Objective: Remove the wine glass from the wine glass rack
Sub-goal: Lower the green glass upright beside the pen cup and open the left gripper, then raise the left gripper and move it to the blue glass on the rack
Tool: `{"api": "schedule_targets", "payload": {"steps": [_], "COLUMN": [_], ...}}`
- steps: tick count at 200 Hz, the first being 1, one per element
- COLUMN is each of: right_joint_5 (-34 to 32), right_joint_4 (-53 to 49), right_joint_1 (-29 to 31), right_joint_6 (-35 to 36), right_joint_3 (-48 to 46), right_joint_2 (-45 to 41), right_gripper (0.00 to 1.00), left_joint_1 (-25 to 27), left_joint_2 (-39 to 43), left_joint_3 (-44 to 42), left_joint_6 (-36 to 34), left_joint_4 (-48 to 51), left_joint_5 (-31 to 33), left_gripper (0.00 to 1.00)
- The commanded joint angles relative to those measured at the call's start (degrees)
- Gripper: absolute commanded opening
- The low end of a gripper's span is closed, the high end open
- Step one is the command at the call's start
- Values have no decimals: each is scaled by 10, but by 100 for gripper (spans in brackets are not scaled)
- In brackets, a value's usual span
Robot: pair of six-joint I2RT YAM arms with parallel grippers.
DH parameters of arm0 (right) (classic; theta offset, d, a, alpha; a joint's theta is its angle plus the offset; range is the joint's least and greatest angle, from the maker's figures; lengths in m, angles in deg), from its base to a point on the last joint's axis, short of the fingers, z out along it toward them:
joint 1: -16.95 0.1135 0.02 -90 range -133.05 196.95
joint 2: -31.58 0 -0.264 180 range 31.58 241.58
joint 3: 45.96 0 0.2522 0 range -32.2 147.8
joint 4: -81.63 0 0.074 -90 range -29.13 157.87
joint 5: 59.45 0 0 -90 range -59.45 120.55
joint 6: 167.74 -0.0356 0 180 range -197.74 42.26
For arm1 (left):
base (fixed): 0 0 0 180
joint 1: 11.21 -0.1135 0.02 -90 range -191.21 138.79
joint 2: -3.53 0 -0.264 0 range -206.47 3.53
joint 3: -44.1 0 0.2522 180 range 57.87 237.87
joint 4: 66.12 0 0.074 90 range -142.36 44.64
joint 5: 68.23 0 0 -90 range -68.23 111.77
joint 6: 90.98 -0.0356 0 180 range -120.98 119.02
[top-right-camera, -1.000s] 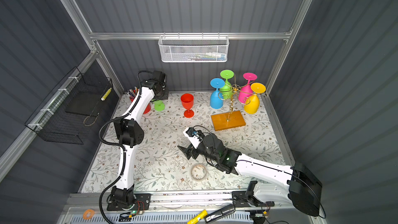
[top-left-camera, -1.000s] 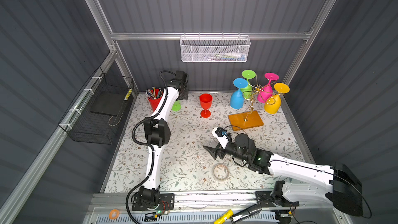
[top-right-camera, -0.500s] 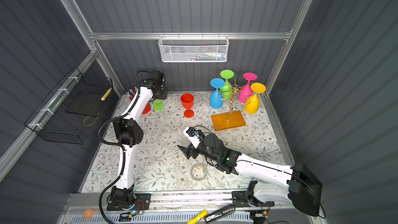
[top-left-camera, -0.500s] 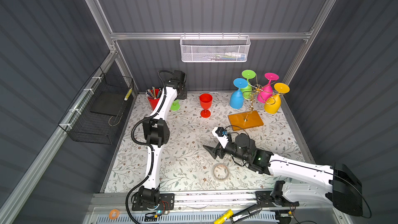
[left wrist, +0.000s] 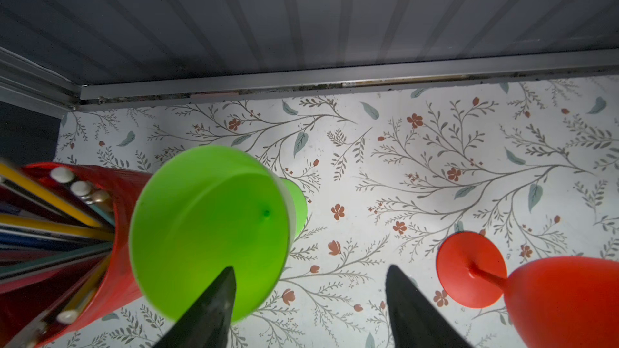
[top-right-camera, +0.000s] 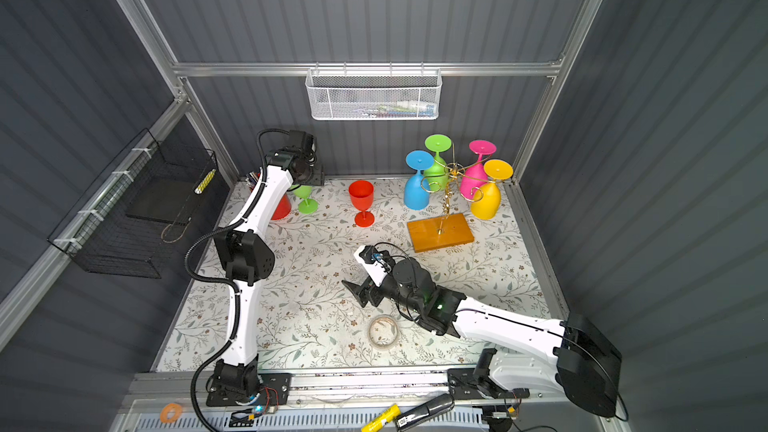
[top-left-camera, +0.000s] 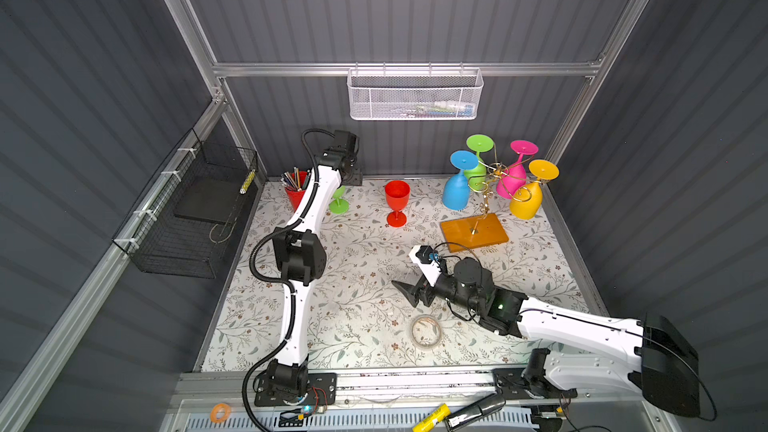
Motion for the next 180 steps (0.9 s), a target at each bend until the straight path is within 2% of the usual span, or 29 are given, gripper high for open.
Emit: {"api": "schedule_targets", "payload": {"steps": [1,59,111,141,180], "right_joint_5": [-3,-29,-45,-38,-34], "right_joint_4": [12,11,17,23,43], "right_joint_1": [3,3,-2,-17,-22], "right_joint_6": [-4,8,16,10,30], "right_joint_3": [-7,-12,-6,-8,-16], "right_joint_2": [-3,-5,14,37,87], "right_gripper": [90,91,93,93,91], "left_joint_1": [-4,-3,-2,-2,21], "left_joint_2": [36,82,182,230,298], "left_joint_3": [19,-3,-117,-158,-260], "left_joint_6": [-5,4,16,56,159], "left_joint_4": [-8,-33,-72,-78,-169], "left_joint_5": [9,-12,-50,-99,-207], "left_gripper": [76,83,95,96,94]}}
